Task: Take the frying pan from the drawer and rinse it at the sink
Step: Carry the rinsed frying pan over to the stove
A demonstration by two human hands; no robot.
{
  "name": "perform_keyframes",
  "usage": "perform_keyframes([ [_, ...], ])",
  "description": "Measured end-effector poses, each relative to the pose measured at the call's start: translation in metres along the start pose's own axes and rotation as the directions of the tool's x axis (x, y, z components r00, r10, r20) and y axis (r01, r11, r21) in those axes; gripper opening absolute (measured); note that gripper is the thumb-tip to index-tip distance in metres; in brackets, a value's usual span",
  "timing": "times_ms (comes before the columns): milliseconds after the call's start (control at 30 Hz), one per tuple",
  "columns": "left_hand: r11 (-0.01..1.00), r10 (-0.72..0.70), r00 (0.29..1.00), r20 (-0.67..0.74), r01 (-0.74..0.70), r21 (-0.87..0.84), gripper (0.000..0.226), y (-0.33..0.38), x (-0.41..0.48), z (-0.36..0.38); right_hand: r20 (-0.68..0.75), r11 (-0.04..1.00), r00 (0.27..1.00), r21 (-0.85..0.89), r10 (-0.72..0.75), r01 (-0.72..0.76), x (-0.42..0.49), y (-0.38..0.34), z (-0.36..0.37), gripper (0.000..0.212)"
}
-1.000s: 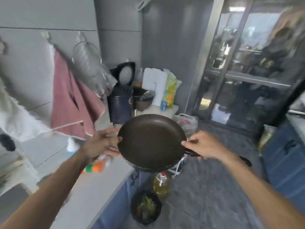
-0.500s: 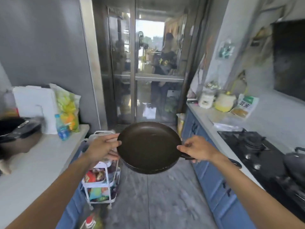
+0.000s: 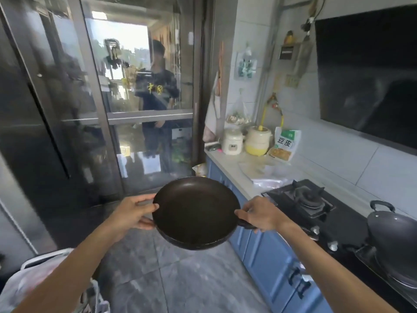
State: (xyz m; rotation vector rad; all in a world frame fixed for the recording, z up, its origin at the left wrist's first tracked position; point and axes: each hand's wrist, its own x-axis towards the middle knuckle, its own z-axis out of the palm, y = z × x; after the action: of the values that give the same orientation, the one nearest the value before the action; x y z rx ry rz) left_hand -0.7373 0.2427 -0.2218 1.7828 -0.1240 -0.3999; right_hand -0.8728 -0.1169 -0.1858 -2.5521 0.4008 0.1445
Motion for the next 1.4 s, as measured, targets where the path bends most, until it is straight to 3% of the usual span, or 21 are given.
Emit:
perform_keyframes([
  [300,0.999,0.002,0.985,0.172,-0.008,0.038,0.052,0.054,0.257,0.021,-0.107,0.984,0.979,0.052,0.174,-0.169,0.191,0.017,-0.030,0.039],
  [767,0.989,-0.071,0.939,0.336,0.022,0.148,0.056,0.108,0.641,0.153,-0.242,0.920,0.888,0.133,0.391,-0.369,0.476,0.112,-0.072,0.040],
  [967,0.978,-0.083,0.870,0.486,-0.024,0.209,0.059,0.125,0.769,0.229,-0.285,0.833,0.784,0.229,0.552,-0.503,0.548,0.156,-0.072,0.042],
  [1233,0.938,-0.081,0.706,0.703,-0.185,0.294,0.056,0.129,0.899,0.356,-0.328,0.613,0.517,0.398,0.790,-0.683,0.612,0.202,-0.042,0.044],
  [1400,0.913,-0.089,0.675,0.732,-0.239,0.331,0.049,0.093,0.948,0.427,-0.320,0.530,0.424,0.441,0.847,-0.725,0.640,0.236,-0.019,0.041],
])
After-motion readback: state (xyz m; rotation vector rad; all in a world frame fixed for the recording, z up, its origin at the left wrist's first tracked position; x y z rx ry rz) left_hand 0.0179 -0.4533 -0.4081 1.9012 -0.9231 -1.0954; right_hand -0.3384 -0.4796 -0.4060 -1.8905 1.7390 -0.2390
